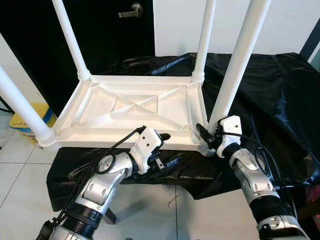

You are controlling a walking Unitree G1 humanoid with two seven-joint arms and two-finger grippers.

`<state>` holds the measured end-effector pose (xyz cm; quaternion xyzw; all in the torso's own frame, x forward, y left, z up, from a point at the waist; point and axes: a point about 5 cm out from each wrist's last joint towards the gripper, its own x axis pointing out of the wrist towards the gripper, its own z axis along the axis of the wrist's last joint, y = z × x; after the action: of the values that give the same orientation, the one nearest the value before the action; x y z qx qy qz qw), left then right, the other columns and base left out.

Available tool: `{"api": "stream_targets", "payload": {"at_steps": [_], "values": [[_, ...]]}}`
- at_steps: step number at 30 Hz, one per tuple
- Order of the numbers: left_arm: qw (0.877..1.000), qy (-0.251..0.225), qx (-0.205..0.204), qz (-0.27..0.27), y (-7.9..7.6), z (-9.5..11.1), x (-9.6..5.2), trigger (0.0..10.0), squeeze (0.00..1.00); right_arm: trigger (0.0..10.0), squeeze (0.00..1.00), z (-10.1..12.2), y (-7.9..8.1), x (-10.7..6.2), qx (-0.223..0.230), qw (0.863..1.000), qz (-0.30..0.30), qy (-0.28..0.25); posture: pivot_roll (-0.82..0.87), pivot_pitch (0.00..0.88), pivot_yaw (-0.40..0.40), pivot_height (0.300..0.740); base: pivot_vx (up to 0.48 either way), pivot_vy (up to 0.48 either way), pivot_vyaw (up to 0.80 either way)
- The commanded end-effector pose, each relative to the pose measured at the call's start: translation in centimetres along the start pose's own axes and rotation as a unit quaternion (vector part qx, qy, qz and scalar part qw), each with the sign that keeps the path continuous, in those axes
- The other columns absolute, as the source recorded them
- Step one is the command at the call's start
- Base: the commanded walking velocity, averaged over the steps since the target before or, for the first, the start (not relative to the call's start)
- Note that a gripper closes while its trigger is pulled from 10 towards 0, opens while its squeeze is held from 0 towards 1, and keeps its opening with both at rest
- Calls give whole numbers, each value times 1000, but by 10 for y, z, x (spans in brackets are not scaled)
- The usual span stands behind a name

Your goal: Building children table

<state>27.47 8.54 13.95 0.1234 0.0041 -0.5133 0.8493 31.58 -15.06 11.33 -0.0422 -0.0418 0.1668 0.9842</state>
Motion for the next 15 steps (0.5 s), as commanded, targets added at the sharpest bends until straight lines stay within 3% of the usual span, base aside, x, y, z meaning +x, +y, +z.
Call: {"api": "stream_targets", "payload": {"at_steps": [1,15], "values": [[1000,-2,0,-2,2,2,-4,10000,0,10000,0,-15,4,-7,-5,999,-29,42,-48,34,-13,740,0,0,0],[1000,-13,0,-12,8,9,2,10000,0,10000,0,-21,16,-26,1,982,-182,43,-80,36,53,740,0,0,0]]}}
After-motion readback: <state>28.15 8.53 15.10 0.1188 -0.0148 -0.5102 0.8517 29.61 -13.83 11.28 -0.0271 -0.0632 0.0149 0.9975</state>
